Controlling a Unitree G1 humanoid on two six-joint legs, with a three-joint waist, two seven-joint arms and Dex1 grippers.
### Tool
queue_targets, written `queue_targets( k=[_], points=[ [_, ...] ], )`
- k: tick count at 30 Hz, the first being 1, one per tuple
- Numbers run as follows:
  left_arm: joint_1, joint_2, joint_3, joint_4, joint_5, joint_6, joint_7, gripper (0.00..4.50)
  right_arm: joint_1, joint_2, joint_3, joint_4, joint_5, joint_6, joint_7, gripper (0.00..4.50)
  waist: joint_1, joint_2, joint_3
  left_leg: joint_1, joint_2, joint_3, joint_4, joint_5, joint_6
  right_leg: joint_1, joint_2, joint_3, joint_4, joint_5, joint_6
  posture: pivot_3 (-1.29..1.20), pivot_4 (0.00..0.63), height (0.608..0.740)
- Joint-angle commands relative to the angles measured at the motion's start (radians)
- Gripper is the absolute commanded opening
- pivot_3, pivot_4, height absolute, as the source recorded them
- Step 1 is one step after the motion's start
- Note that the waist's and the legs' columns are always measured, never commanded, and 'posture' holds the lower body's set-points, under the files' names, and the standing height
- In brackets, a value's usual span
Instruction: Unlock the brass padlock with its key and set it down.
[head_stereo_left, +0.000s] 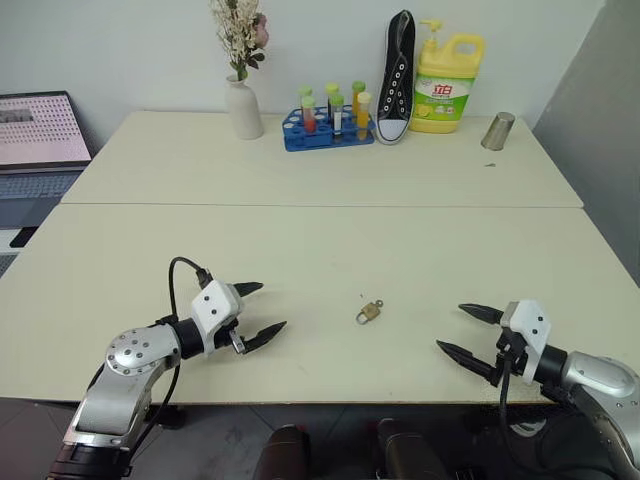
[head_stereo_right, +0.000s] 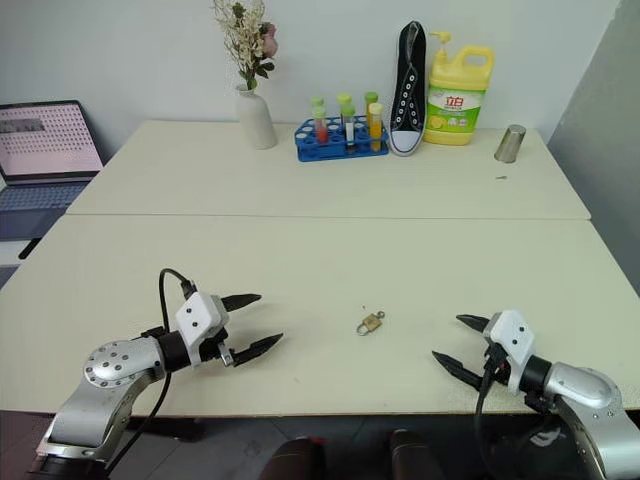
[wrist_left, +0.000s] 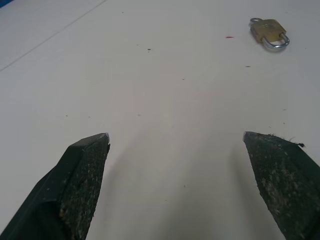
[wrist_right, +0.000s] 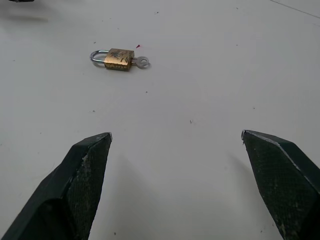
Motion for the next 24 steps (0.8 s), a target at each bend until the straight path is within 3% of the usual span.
queue_targets(
  k=[1,14,21,24],
  points=[
    [-0.021,0.006,0.009,-0.033,-0.012,-0.004,-0.003,4.50,-0.008,0.006,-0.015,-0.046,0.003,-0.012,-0.011,4.36,0.000,0.000,0.000,0.000,0.000,0.000,0.000,0.000,0.000,0.000,0.000,0.000,0.000,0.000,0.000,0.00,0.150,0.740],
    [-0.031,-0.009,-0.004,-0.071,0.007,0.068,0.067,4.50,-0.030,0.025,0.015,-0.060,-0.006,0.006,-0.033,4.36,0.000,0.000,0.000,0.000,0.000,0.000,0.000,0.000,0.000,0.000,0.000,0.000,0.000,0.000,0.000,0.00,0.150,0.740],
    [-0.032,0.014,0.006,-0.134,-0.098,0.187,-0.009,4.50,-0.038,0.025,0.012,-0.079,0.011,0.032,-0.048,4.36,0.000,0.000,0.000,0.000,0.000,0.000,0.000,0.000,0.000,0.000,0.000,0.000,0.000,0.000,0.000,0.00,0.150,0.740],
    [-0.041,0.011,-0.001,-0.160,-0.061,0.202,0.035,4.50,-0.039,0.025,0.008,-0.083,0.014,0.040,-0.050,4.36,0.000,0.000,0.000,0.000,0.000,0.000,0.000,0.000,0.000,0.000,0.000,0.000,0.000,0.000,0.000,0.00,0.150,0.740]
  ],
)
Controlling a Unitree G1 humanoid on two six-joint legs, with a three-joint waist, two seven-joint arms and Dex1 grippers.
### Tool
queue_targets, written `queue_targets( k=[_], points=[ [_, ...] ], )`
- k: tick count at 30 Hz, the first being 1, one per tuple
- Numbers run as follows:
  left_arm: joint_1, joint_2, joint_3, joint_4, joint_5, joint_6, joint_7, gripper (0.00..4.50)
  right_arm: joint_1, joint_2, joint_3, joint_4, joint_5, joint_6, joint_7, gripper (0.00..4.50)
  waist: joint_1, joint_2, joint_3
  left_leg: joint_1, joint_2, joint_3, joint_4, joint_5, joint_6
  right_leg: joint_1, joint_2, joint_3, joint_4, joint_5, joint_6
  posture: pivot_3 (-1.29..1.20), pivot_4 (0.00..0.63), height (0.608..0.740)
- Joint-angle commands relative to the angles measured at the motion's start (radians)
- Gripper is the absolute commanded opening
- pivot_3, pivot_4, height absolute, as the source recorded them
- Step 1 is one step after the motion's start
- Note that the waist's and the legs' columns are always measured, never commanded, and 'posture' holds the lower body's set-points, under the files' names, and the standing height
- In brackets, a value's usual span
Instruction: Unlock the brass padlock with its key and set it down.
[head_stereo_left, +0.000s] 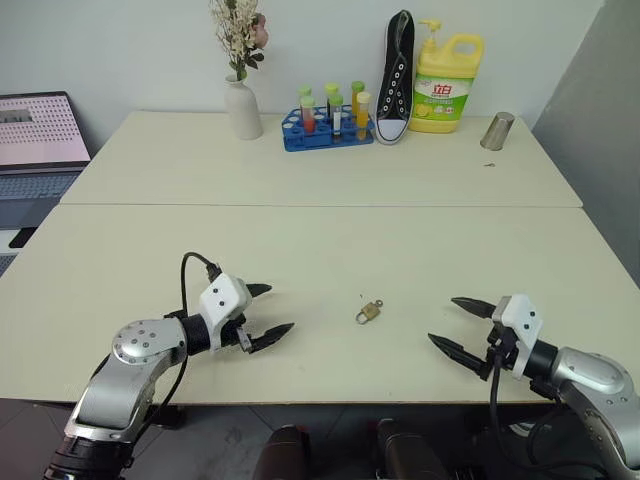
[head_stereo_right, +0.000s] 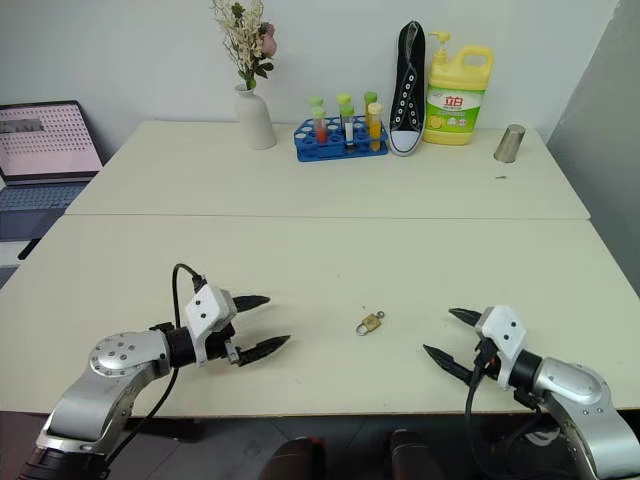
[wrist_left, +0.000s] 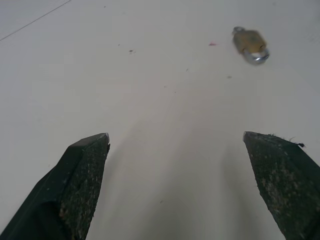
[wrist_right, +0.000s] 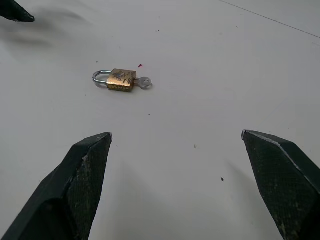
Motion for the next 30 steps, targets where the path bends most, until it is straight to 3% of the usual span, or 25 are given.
queue_targets(
  k=[1,5,10,21,30],
  points=[
    [-0.020,0.005,0.004,-0.053,0.028,0.008,0.048,4.50,-0.009,0.001,-0.019,-0.041,0.014,0.004,-0.007,4.36,0.000,0.000,0.000,0.000,0.000,0.000,0.000,0.000,0.000,0.000,0.000,0.000,0.000,0.000,0.000,0.00,0.150,0.740],
    [-0.035,-0.060,-0.064,-0.120,0.012,0.103,0.106,4.50,-0.013,0.019,-0.028,-0.113,0.055,0.069,-0.048,4.36,0.000,0.000,0.000,0.000,0.000,0.000,0.000,0.000,0.000,0.000,0.000,0.000,0.000,0.000,0.000,0.00,0.150,0.740],
    [-0.071,-0.190,-0.203,-0.115,0.146,0.087,0.251,4.50,0.014,0.022,-0.012,-0.230,0.076,0.178,-0.109,4.36,0.001,-0.001,0.000,-0.001,-0.001,-0.001,0.000,0.000,0.000,0.000,0.000,0.000,0.000,0.000,0.000,0.00,0.150,0.740],
    [-0.167,-0.306,-0.414,-0.025,0.251,0.121,0.276,4.50,0.094,0.007,-0.065,-0.354,0.110,0.272,-0.151,4.36,0.002,-0.001,-0.001,-0.001,-0.002,-0.001,0.000,0.000,0.000,0.000,0.000,0.000,0.000,0.000,0.000,0.00,0.150,0.740],
    [-0.253,-0.378,-0.432,0.074,0.260,0.237,0.299,4.50,0.136,0.003,-0.085,-0.433,0.132,0.318,-0.179,4.36,0.001,-0.001,-0.001,0.000,-0.002,-0.001,0.000,0.000,0.000,0.000,0.001,0.000,0.000,0.000,0.000,0.00,0.150,0.740]
  ],
)
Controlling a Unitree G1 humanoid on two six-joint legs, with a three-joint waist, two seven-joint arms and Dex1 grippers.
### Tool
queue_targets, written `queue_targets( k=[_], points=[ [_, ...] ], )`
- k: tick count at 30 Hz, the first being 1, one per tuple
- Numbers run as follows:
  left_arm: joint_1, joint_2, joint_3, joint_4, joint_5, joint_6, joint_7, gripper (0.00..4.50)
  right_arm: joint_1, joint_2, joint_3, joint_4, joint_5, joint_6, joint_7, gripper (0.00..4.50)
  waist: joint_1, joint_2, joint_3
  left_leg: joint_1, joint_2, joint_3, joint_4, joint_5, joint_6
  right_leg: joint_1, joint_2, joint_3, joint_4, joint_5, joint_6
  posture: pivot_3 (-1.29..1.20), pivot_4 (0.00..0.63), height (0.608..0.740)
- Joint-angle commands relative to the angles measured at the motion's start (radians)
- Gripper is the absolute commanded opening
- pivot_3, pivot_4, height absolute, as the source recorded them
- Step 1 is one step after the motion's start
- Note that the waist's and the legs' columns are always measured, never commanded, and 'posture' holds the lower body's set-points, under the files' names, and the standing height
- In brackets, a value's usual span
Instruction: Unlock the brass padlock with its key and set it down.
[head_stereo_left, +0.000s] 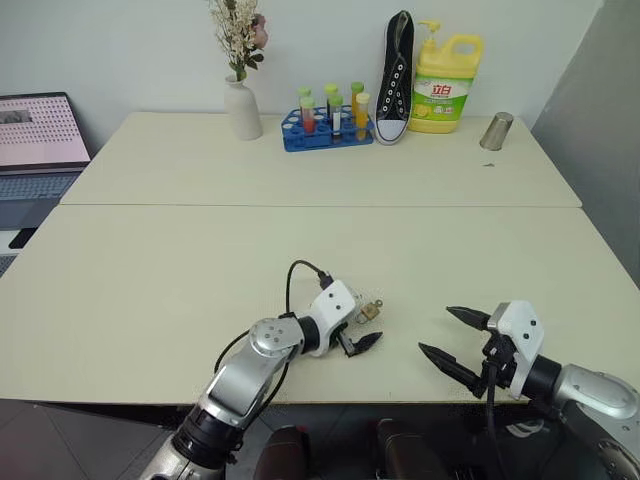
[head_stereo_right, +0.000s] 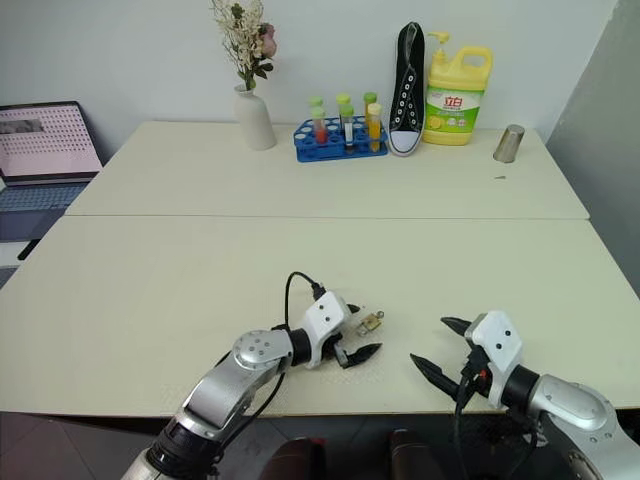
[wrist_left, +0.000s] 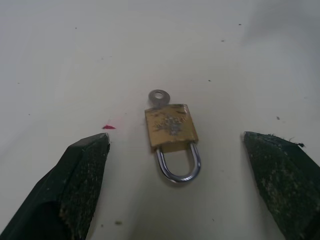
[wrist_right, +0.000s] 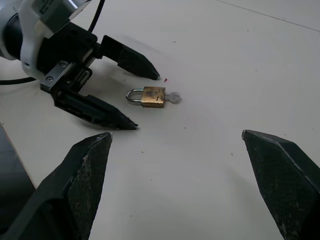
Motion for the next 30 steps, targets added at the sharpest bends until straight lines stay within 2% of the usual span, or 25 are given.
queue_targets(
  k=[1,6,9,18,22,30],
  points=[
    [-0.028,-0.017,-0.002,0.017,0.009,0.038,0.014,4.50,0.004,-0.011,-0.036,-0.050,0.022,0.010,-0.007,4.36,0.000,0.000,0.000,0.000,0.000,0.000,0.000,0.000,0.000,0.000,0.000,0.000,0.000,0.000,0.000,0.00,0.150,0.740],
    [-0.036,-0.024,-0.018,0.008,0.004,0.090,0.003,4.50,-0.005,-0.018,-0.046,-0.065,0.032,0.030,-0.007,4.36,0.001,0.000,0.000,0.000,0.000,0.000,0.000,0.000,0.000,0.000,0.000,0.000,0.000,0.000,0.000,0.00,0.150,0.740],
    [-0.025,-0.021,-0.017,-0.008,0.000,0.123,0.005,3.92,-0.008,-0.020,-0.052,-0.067,0.032,0.034,-0.004,4.50,0.001,-0.001,-0.001,0.000,0.000,0.000,0.000,0.000,0.000,0.000,0.000,0.000,0.000,0.000,0.000,0.00,0.150,0.740],
    [-0.013,0.018,-0.023,-0.034,-0.005,0.178,-0.010,1.02,-0.026,-0.020,-0.035,-0.056,0.021,0.026,-0.001,4.50,0.001,-0.001,-0.003,0.000,0.000,0.000,0.000,0.000,0.000,0.000,0.000,0.000,0.000,0.000,0.000,0.00,0.150,0.740],
    [-0.010,0.026,-0.022,-0.032,-0.007,0.170,-0.015,0.96,-0.029,-0.017,-0.030,-0.056,0.017,0.023,-0.002,4.50,0.001,-0.001,-0.004,0.000,0.000,0.000,0.000,0.000,0.000,0.000,0.000,0.000,0.000,0.000,0.000,0.00,0.150,0.740],
    [-0.018,0.048,0.034,-0.020,-0.053,-0.030,-0.103,0.96,-0.056,-0.008,-0.015,-0.045,0.014,0.017,-0.003,4.50,0.001,-0.001,-0.004,0.000,0.000,0.000,0.000,0.000,0.000,0.000,0.000,0.000,0.000,0.000,0.000,0.00,0.150,0.740]
  ],
)
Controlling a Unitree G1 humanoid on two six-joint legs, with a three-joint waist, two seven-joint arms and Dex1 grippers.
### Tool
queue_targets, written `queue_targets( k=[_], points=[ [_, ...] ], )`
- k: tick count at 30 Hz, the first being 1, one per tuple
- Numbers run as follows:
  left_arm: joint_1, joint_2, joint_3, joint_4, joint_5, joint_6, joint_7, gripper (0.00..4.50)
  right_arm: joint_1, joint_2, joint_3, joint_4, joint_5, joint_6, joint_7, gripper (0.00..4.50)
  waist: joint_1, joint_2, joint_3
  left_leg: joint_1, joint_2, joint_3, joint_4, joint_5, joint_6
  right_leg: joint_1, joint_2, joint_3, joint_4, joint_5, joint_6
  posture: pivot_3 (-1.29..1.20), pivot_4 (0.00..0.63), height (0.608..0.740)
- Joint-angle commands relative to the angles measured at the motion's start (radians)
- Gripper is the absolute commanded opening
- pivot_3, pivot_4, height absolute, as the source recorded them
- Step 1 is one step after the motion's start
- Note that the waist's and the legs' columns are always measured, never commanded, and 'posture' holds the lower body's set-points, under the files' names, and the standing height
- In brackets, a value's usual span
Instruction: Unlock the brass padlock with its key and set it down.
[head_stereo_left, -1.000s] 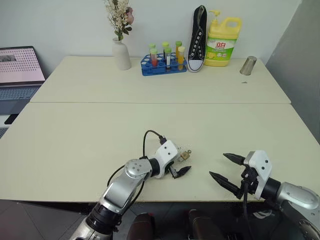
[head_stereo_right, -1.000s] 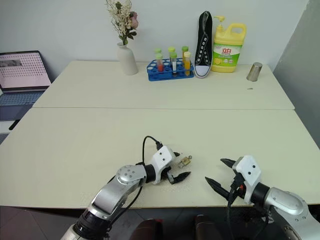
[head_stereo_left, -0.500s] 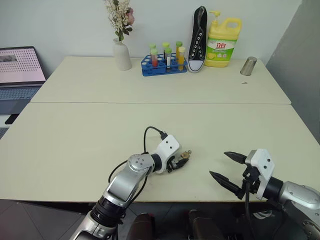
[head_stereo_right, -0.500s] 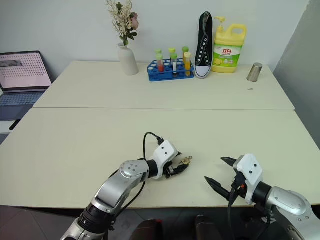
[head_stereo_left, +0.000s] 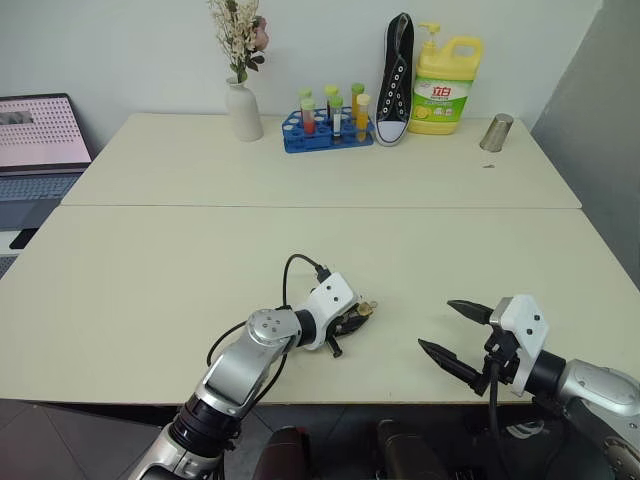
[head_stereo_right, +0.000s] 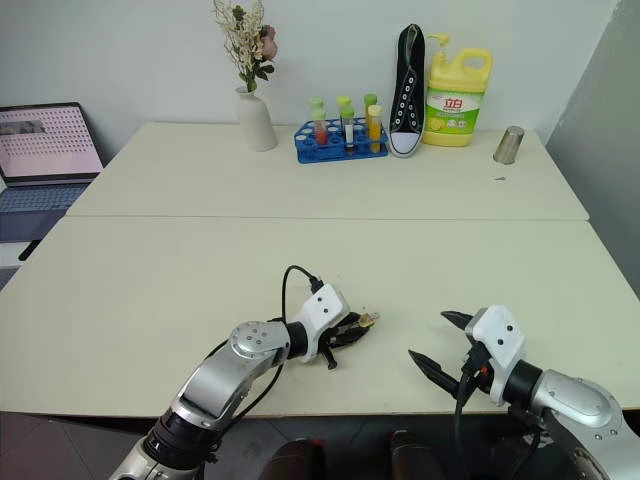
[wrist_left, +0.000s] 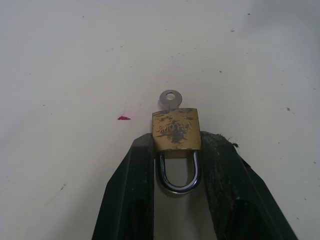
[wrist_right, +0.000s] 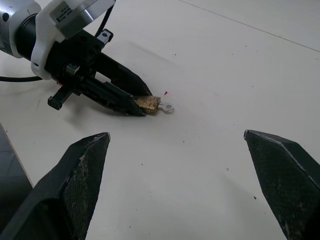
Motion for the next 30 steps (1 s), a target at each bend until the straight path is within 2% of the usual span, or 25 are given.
queue_targets(
  k=[1,3,6,8,13,16,22,30],
  points=[
    [-0.005,0.003,0.035,0.001,-0.048,-0.157,-0.069,0.96,-0.028,0.002,0.004,-0.014,0.013,-0.013,-0.001,4.50,0.000,0.000,0.000,0.000,0.000,0.000,0.000,0.000,0.000,0.000,0.000,0.000,0.000,0.000,0.000,0.00,0.150,0.740],
    [-0.021,0.018,0.062,0.000,-0.073,-0.287,-0.129,0.96,-0.052,0.000,0.013,-0.004,0.021,-0.002,0.003,4.50,0.000,-0.001,0.001,-0.001,0.000,0.000,0.000,0.000,0.000,0.000,0.000,0.000,0.000,0.000,0.000,0.00,0.150,0.740],
    [-0.068,0.070,0.095,0.057,-0.008,-0.618,-0.158,0.96,-0.107,0.002,0.037,0.015,0.042,0.019,0.012,4.50,0.000,-0.001,0.001,0.000,0.000,0.000,0.000,0.000,0.000,-0.001,0.000,0.000,0.000,0.000,0.000,0.00,0.150,0.740],
    [-0.088,0.090,0.109,0.101,0.016,-0.766,-0.164,0.96,-0.129,0.002,0.050,0.029,0.049,0.020,0.020,4.50,0.001,-0.001,0.001,0.000,0.000,0.000,0.000,0.000,0.000,0.000,0.000,0.000,0.000,0.000,0.000,0.00,0.150,0.740],
    [-0.141,0.206,0.126,0.273,0.243,-1.323,-0.074,0.96,-0.227,0.022,0.079,0.070,0.128,0.062,0.043,4.50,0.000,-0.002,0.001,-0.001,0.000,0.001,-0.001,0.000,0.000,0.000,0.000,0.001,-0.001,0.000,0.000,0.00,0.150,0.740],
    [-0.170,0.239,0.134,0.363,0.329,-1.512,-0.010,0.96,-0.269,0.021,0.092,0.086,0.174,0.095,0.060,4.50,0.001,-0.002,0.001,-0.001,0.000,0.001,0.000,0.000,0.000,-0.001,-0.001,0.001,-0.001,0.000,0.000,0.00,0.150,0.740],
    [-0.193,0.270,0.148,0.457,0.418,-1.670,0.097,0.96,-0.397,0.019,0.156,0.145,0.250,0.182,0.094,4.50,0.001,-0.002,0.001,-0.001,0.001,0.001,0.000,0.000,0.000,-0.001,-0.001,0.000,-0.001,0.001,0.000,0.00,0.150,0.740],
    [-0.152,0.271,0.155,0.402,0.472,-1.649,0.174,0.96,-0.516,0.075,0.223,0.233,0.283,0.272,0.077,4.50,0.000,-0.002,0.002,-0.001,0.001,0.001,0.000,0.000,0.000,-0.001,-0.001,-0.001,-0.001,0.001,0.000,0.00,0.150,0.740]
  ],
)
